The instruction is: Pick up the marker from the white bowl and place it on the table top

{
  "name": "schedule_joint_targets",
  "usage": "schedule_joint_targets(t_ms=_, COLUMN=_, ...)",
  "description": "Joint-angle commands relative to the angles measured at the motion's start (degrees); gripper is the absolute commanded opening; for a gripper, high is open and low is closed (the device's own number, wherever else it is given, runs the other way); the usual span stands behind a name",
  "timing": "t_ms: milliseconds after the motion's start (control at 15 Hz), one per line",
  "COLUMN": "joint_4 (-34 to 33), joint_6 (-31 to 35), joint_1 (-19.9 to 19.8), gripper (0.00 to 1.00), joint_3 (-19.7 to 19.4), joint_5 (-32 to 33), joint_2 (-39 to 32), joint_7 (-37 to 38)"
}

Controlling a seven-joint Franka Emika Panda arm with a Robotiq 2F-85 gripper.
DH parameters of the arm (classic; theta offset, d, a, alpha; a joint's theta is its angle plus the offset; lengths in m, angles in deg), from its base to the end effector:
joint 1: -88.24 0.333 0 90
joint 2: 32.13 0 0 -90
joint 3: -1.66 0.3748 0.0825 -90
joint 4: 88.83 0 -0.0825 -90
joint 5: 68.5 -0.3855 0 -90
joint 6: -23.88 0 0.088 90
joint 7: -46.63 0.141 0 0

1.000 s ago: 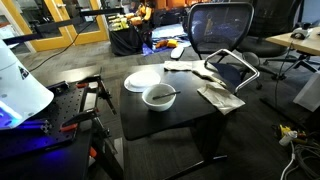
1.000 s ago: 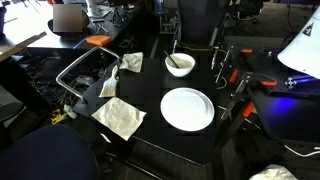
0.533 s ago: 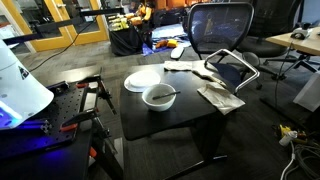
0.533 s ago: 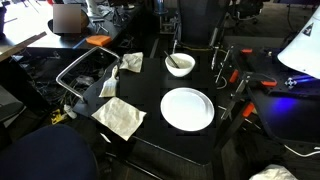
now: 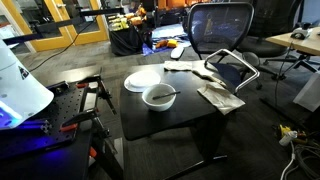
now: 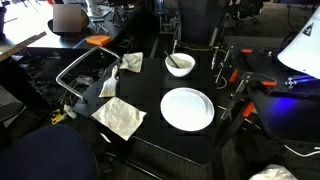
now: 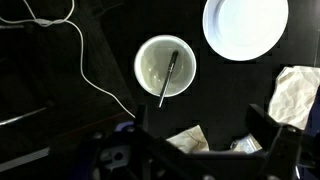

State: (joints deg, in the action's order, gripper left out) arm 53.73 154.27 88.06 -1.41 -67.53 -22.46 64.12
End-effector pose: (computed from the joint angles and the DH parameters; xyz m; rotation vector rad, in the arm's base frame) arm 0.4380 -0.0257 0.3696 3.0840 -0.5449 -0.0674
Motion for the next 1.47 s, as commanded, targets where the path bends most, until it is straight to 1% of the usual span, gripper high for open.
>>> schedule_joint_targets(t_ms=0, joint_4=2.27, joint_6=7.04, joint_1=-1.46, gripper=1.0, joint_3=1.65, joint_5=-0.24, joint_2=-3.16, joint_7=6.91)
schedule_joint_targets(t_ms=267, joint_4=3.91, joint_6=13.52, joint_1=-1.29, gripper=1.0, joint_3=1.87, joint_5=0.62, joint_2=-7.14, joint_7=13.61)
schedule_joint_targets(t_ms=533, joint_4=4.89, joint_6=19.37, joint_1=-0.9, gripper=1.0, joint_3=1.19, joint_5=0.97, joint_2=-11.26, joint_7=17.74)
schedule_joint_targets(t_ms=933, joint_4=5.5, joint_6=28.87, joint_1=-0.08, gripper=1.0, joint_3=-0.81, joint_5=0.67, joint_2=-17.73, joint_7=17.94)
schedule_joint_targets(t_ms=1200, joint_4=5.21, joint_6=35.46, joint_1=0.55, gripper=1.0, joint_3=-2.52, joint_5=-0.23, joint_2=-22.39, joint_7=15.62)
schedule_joint_targets(t_ms=1400, joint_4=5.02, joint_6=38.53, joint_1=0.33, gripper=1.0, joint_3=-2.78, joint_5=-2.49, joint_2=-25.22, joint_7=12.81)
